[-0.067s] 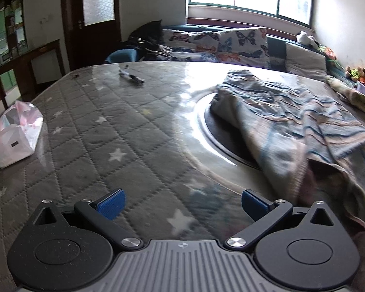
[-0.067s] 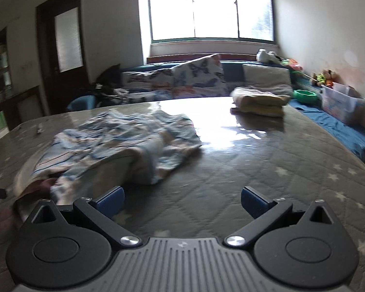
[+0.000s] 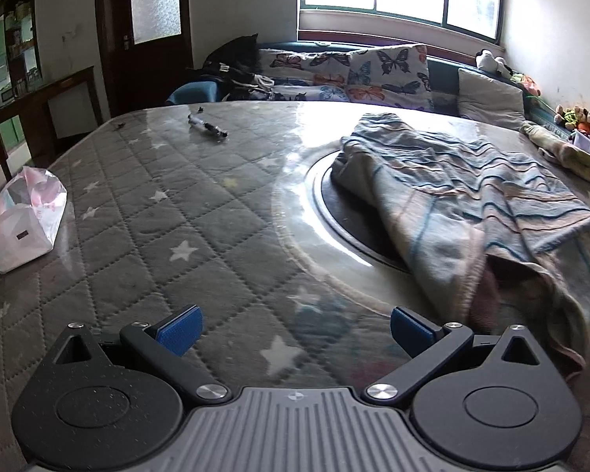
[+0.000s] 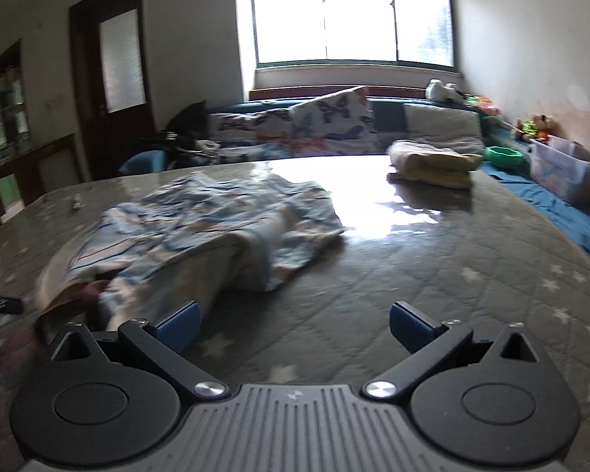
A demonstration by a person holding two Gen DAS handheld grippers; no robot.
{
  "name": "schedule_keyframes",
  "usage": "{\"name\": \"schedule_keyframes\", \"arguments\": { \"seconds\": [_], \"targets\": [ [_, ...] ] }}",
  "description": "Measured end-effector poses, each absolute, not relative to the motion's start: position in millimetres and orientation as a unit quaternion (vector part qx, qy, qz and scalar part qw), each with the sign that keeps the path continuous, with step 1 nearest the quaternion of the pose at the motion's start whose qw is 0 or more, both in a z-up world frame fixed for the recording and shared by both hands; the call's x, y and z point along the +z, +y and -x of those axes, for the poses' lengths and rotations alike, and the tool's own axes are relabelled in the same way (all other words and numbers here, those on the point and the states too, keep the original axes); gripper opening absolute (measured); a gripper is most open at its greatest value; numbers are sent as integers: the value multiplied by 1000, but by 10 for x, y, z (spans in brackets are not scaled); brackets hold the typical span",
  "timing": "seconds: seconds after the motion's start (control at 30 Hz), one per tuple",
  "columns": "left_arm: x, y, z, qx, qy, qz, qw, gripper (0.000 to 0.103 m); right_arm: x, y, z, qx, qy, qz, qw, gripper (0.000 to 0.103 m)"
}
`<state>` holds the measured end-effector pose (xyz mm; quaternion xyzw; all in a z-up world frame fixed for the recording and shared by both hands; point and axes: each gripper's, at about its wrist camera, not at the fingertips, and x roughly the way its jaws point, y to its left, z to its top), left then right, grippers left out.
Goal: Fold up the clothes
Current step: 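Move both grippers toward the crumpled striped shirt on the mattress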
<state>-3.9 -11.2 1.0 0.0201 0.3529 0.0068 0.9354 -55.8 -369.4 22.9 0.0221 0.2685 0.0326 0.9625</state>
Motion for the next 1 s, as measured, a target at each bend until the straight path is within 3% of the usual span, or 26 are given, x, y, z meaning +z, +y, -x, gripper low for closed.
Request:
{"name": "schedule_keyframes", "arguments": {
  "seconds": [0.5, 1.0],
  "targets": [
    [74, -365, 311, -45, 371, -37, 927, 103, 16, -3079, 341, 2, 311, 0, 950, 103],
    [29, -582, 434, -75, 388, -74, 916, 103, 155, -3160, 866, 96, 321, -3, 942, 103]
  ]
}}
